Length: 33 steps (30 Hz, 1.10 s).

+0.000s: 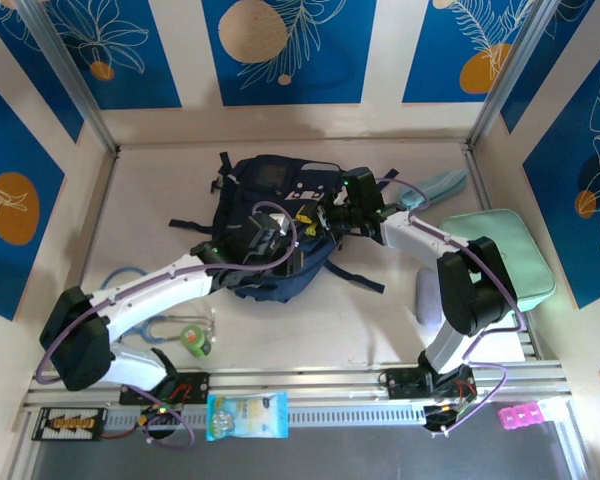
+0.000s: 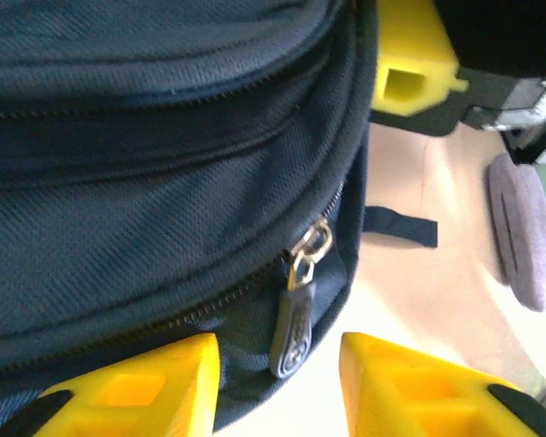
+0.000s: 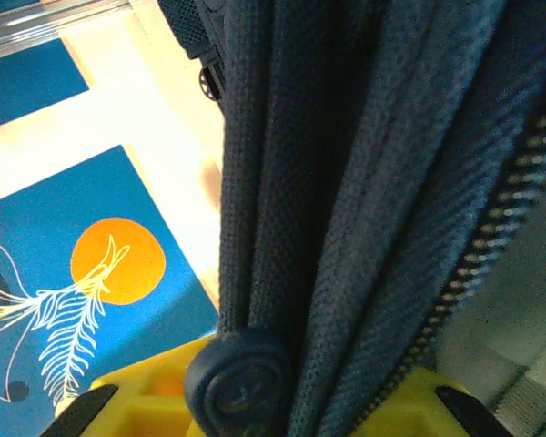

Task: Pack the student bag
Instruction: Unzip the student bag at the center of the table.

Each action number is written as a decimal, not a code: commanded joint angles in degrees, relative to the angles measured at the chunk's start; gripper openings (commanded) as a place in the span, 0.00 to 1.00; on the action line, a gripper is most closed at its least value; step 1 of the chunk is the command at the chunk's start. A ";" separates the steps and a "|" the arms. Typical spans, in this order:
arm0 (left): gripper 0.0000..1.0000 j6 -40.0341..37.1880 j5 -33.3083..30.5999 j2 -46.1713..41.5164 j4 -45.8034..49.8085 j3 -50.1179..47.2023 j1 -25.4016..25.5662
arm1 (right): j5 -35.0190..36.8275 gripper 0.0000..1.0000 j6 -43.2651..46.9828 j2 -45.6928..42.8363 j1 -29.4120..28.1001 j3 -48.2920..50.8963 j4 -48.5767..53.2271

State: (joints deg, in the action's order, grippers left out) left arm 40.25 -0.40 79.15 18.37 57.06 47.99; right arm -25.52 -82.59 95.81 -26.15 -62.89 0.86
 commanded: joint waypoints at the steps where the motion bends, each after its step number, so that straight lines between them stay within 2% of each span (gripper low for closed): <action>1: 0.36 2.49 -4.41 0.36 -0.18 2.46 0.52 | -1.71 0.22 0.77 -0.18 -0.57 -1.17 -2.53; 6: 0.34 5.66 -6.26 2.59 2.38 4.99 0.82 | -1.21 0.23 1.37 -0.27 -0.90 -1.19 -2.02; 12: 0.31 4.81 -8.88 5.75 7.56 8.47 1.95 | 1.05 0.23 3.54 -0.61 -2.12 -1.93 0.78; 15: 0.26 4.38 -10.17 6.60 9.96 9.30 2.20 | 1.95 0.23 4.45 -0.81 -2.58 -2.15 1.83; 24: 0.08 2.58 -10.54 2.33 7.98 6.84 2.18 | 2.84 0.23 4.94 -1.24 -1.82 -1.60 2.53; 33: 0.03 -2.48 -8.84 -1.18 10.11 5.92 1.11 | 3.93 0.21 4.89 -1.93 -0.59 -0.64 2.75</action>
State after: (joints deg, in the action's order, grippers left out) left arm 40.93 -8.69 81.17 28.01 63.64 49.74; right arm -22.06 -79.31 95.77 -27.27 -62.89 2.63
